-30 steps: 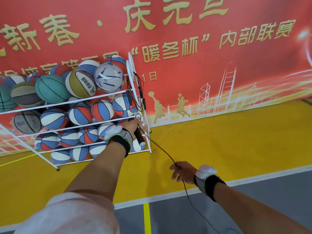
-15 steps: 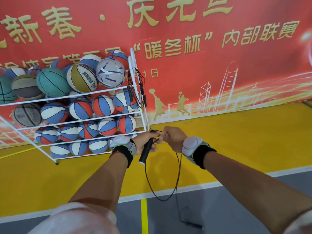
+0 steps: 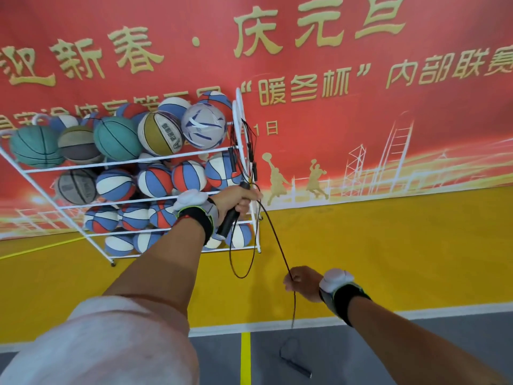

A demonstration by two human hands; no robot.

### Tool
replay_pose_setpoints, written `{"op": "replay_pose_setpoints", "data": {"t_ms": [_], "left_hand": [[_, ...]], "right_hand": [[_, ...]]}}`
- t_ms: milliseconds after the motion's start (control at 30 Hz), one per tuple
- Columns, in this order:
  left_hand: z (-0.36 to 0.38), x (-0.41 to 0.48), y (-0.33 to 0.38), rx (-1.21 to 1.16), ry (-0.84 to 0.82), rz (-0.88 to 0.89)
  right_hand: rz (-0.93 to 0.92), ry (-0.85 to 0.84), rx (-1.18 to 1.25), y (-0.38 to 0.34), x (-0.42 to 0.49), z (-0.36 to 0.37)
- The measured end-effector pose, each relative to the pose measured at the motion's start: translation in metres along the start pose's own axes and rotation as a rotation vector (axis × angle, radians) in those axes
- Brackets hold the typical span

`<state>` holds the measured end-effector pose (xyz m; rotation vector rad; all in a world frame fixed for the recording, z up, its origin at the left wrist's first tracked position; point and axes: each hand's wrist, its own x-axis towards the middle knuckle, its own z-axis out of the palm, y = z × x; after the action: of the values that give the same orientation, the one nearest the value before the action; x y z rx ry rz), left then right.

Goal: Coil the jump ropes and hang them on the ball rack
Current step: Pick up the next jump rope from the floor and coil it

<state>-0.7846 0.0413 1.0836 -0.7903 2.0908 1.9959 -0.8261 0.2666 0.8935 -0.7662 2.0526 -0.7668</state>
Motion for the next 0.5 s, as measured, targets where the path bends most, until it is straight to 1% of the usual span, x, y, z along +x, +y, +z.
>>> {"op": "replay_pose_setpoints", "data": {"t_ms": [67,133,167,200,233,267,333,367,433,467,500], "left_hand": [[-0.009,-0.004,0.004,-0.109,0.135,0.046],[-0.021,-0.005,-0.002,-0.073,0.261,0.054],[-0.024,-0.008,-0.007,-0.018,0.287,0.021],[-0.027,-0.010,-0.012,0.015,0.268,-0.042],[-0.028,-0.013,-0.018,0.011,0.205,-0.126],[-0.030,-0.016,-0.023,0.006,0.132,-0.193],[-0.034,-0.017,-0.034,-0.008,0.008,-0.223],[-0.035,-0.017,-0.038,-0.039,-0.037,-0.203],[-0.032,-0.018,-0.041,-0.121,-0.104,-0.147],[-0.029,-0.018,-0.041,-0.144,-0.131,-0.129],[-0.026,-0.018,-0.041,-0.153,-0.160,-0.121]], "right_hand": [[0.036,0.051,0.137,0.001,0.001,0.009],[0.043,0.156,0.271,-0.002,0.002,0.012],[0.044,0.207,0.368,-0.005,0.002,0.010],[0.041,0.250,0.490,-0.011,0.000,0.007],[0.022,0.295,0.582,-0.018,-0.002,0.001],[-0.005,0.337,0.613,-0.025,-0.004,-0.008],[-0.095,0.380,0.546,-0.040,-0.007,-0.026],[-0.146,0.422,0.434,-0.044,-0.006,-0.034],[-0.266,0.538,0.139,-0.048,-0.005,-0.046],[-0.306,0.582,0.051,-0.050,-0.006,-0.049],[-0.340,0.621,0.039,-0.054,-0.008,-0.051]]}}
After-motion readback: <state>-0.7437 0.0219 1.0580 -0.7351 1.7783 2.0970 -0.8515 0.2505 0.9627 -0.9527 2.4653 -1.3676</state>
